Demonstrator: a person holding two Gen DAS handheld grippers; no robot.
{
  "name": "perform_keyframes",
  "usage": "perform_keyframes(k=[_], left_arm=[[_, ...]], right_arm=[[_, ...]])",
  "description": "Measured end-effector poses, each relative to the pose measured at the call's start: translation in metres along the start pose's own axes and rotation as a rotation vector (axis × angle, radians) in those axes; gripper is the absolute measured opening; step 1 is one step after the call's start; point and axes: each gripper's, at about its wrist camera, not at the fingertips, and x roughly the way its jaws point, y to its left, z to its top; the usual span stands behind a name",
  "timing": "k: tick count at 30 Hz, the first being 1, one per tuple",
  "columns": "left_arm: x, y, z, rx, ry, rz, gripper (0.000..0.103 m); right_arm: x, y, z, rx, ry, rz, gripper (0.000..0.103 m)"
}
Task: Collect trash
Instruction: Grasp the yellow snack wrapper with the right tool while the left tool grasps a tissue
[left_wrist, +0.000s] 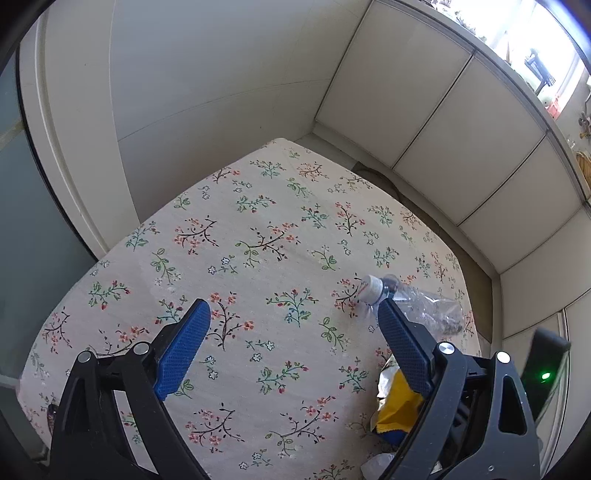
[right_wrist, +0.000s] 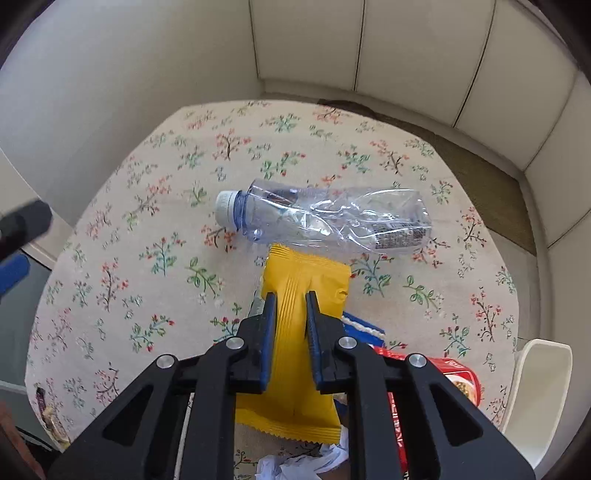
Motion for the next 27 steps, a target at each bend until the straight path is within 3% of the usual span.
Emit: perform_keyframes(k=[5,9,16,27], left_arm=[[0.014,-0.005,-0.010,0.014,0.069,-0.009,0.088],[0.027,-0.013,-0.025,0.028,0.187,-0.068,0.088],[0.037,-0.038,-0.066,0.143,0.361,-0.151,0.088],[0.024,-0.089,-0.109,0.255,0.439,-0.236,0.088]], right_arm=[[-0.032,-0.023,0.014,0.085,-0.085,0.040,0.016],[-0.053,-0.040,0.018,0.120,-0.129,0.052,0.016],[-0.079,-0.067,0.016,0.166,-0.177,0.060,0.016],[-0.101,-0.076,0.001,0.154,-0.203,0.054,0.016]])
